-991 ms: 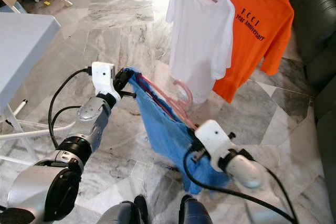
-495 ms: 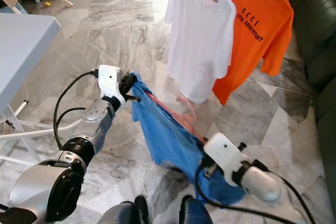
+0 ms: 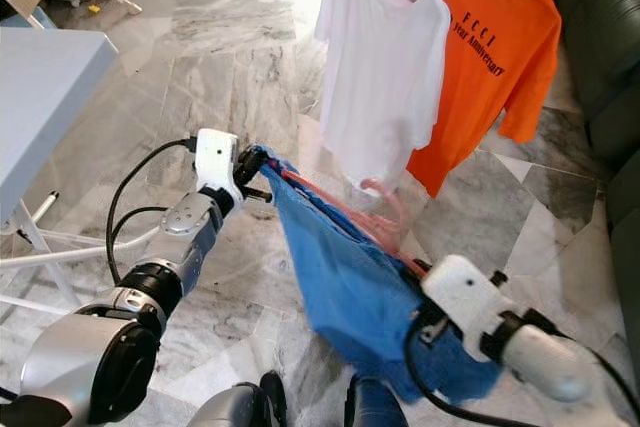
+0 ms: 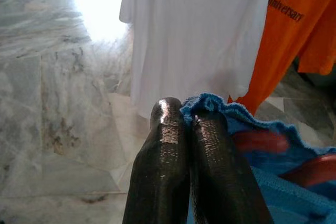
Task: Hang hanger
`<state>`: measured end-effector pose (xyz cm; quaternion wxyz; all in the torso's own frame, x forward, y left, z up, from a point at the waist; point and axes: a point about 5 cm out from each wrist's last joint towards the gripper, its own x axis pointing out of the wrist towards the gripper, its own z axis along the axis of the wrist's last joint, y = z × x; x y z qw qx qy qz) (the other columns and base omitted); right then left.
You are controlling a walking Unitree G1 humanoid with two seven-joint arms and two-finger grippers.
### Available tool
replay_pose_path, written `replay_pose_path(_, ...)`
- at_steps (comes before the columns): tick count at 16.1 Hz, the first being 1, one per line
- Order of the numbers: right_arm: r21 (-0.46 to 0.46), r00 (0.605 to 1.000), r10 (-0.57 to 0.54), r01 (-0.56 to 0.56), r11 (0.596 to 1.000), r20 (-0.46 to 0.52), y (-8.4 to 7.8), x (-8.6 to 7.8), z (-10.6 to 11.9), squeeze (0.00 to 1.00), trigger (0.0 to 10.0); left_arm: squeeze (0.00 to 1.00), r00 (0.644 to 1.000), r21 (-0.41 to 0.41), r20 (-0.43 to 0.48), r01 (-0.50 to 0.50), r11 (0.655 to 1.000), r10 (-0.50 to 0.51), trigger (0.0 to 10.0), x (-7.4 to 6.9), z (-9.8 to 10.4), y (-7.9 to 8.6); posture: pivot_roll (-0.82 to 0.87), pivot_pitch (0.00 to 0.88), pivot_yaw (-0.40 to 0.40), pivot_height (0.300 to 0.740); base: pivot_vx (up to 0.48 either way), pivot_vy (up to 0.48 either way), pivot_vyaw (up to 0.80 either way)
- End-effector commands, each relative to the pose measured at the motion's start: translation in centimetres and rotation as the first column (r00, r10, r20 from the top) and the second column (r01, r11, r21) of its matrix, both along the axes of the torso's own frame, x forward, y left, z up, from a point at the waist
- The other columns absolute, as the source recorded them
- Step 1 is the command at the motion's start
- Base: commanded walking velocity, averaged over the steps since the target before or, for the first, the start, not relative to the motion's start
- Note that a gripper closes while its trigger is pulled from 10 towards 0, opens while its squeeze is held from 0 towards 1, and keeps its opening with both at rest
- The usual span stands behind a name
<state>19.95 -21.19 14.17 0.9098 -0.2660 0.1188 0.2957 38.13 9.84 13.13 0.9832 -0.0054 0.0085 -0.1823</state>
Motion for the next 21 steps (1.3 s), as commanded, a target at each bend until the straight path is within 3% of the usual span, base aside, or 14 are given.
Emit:
replay_pose_path(1,-0.02,0.995,-0.04,0.039,0.999,-0.088,-1.5,-1.2,-0.4,0.0,10.0,0.0,0.985,-0.008,0.018,-0.172,0.985,0.172,0.0,0.8,1.0,3.9,-0.26,0.233,0.118,0.74,0.0,0.0,0.0)
replay_pose_path(7,0.088,0.998,-0.029,0.034,0.996,-0.061,-1.8,-1.2,2.1,0.0,10.0,0.0,0.984,0.007,-0.006,-0.175,0.984,0.175,0.0,0.7,0.5,3.9,-0.26,0.229,0.117,0.74,0.0,0.0,0.0)
replay_pose_path(10,0.123,0.992,-0.117,0.111,0.986,0.043,-2.1,0.5,3.3,0.0,10.0,0.0,0.989,0.023,-0.034,-0.14,0.99,0.141,0.0,0.0,-0.8,3.2,-0.26,0.226,0.113,0.74,0.0,0.0,0.0)
replay_pose_path(12,0.11,0.992,-0.117,0.111,0.988,0.049,-1.8,0.9,3.0,0.0,10.0,0.0,0.991,0.035,-0.06,-0.115,0.993,0.117,0.0,-0.7,-2.1,2.7,-0.25,0.223,0.108,0.74,0.0,0.0,0.0)
replay_pose_path(13,0.117,0.992,-0.118,0.111,0.987,0.052,-1.8,0.9,3.0,0.0,10.0,0.0,0.991,0.041,-0.069,-0.108,0.993,0.11,1.7,-1.0,-2.6,2.5,-0.25,0.221,0.105,0.74,0.0,0.0,0.0)
replay_pose_path(14,0.124,0.991,-0.121,0.113,0.986,0.058,-1.7,1.2,3.1,0.0,10.0,0.0,0.992,0.043,-0.094,-0.078,0.996,0.082,9.4,-1.6,-3.5,2.1,-0.24,0.22,0.103,0.74,0.0,0.0,0.0)
replay_pose_path(15,0.124,0.991,-0.119,0.111,0.986,0.059,-1.8,1.3,3.1,0.0,10.0,0.64,0.992,0.052,-0.106,-0.065,0.997,0.07,10.0,-1.9,-4.0,1.9,-0.24,0.219,0.1,0.74,0.0,0.0,0.0)
replay_pose_path(16,0.12,0.991,-0.12,0.112,0.986,0.062,-1.8,1.6,3.1,0.0,10.0,1.0,0.99,0.028,-0.138,-0.015,0.999,0.019,10.0,-2.5,-4.9,1.4,-0.24,0.219,0.099,0.74,0.0,0.0,0.0)
replay_pose_path(18,0.11,0.991,-0.113,0.106,0.988,0.064,-1.7,1.9,3.1,0.0,10.0,1.0,0.987,0.043,-0.156,0.057,0.997,-0.05,10.0,-3.4,-6.0,0.9,-0.24,0.221,0.096,0.74,0.0,0.0,0.0)
replay_pose_path(21,0.085,0.995,-0.098,0.094,0.992,0.036,-1.9,1.8,2.5,0.0,10.0,1.0,0.984,0.077,-0.172,0.066,0.995,-0.052,10.0,-3.9,-6.7,1.7,-0.23,0.228,0.093,0.74,0.0,0.0,0.0)
